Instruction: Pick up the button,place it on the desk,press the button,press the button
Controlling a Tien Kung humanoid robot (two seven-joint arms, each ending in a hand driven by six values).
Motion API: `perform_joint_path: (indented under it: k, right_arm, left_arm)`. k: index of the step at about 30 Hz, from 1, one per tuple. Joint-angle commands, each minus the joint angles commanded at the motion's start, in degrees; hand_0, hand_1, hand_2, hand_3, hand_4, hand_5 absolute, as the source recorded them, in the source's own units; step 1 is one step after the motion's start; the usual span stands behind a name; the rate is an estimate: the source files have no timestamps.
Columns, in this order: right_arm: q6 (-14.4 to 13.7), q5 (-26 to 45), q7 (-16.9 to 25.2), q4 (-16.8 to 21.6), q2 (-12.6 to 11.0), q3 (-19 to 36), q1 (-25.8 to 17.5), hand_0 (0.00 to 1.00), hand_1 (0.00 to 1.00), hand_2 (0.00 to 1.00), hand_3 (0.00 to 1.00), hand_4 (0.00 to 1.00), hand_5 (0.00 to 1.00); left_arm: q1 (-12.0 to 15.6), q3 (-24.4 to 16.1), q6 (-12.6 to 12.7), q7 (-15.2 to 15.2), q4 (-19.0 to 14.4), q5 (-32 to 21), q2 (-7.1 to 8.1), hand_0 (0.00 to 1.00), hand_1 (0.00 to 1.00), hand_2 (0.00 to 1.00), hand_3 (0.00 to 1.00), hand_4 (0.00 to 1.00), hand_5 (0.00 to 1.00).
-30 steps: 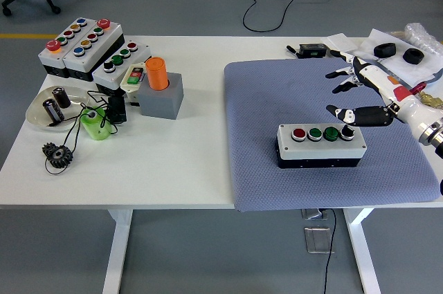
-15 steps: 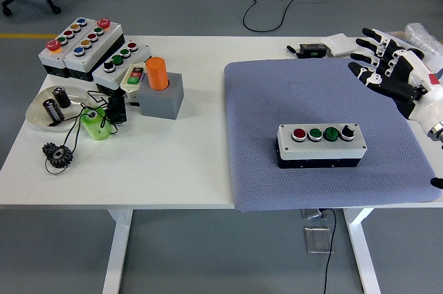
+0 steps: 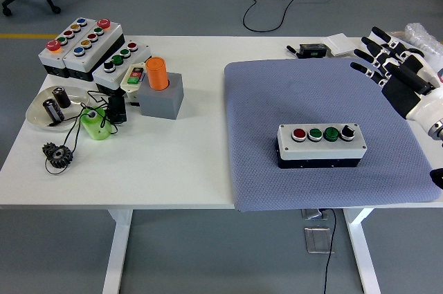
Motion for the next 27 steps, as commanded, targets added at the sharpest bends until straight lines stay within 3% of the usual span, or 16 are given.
perform_joint_path:
  k: [1,13,14,27]
  right_arm:
    - [0.0,-0.1,0.0,-0.1,0.0,0.1,0.0,0.848,0.814,0.869,0.843,0.715,0.298]
    - [-1.7,0.7,1.4,-6.9,0.3,4.1,-1.6,0.844,0.816,0.850,0.822,0.699,0.348]
    - [-1.6,0.7,1.4,-7.4,0.3,4.3,-1.7,0.843,0.808,0.836,0.798,0.676,0.421]
    - [0.4,-2.4,-2.4,-15.0,1.2,6.0,-2.2,0.840,0.798,0.823,0.783,0.670,0.458]
  left_arm:
    - [0.0,0.0,0.0,0.0,0.0,0.0,0.00,0.601,0.540,0.500,0.454,0.279,0.981]
    - [0.5,1.3,-0.2,0.3,0.0,-0.5,-0.17,0.601,0.541,0.500,0.453,0.280,0.980]
    - [0.5,1.3,-0.2,0.3,0.1,-0.5,-0.17,0.601,0.542,0.501,0.453,0.280,0.981]
    - [0.6,1.1,-0.3,0.3,-0.1,-0.3,-0.15,0.602,0.543,0.502,0.455,0.279,0.981]
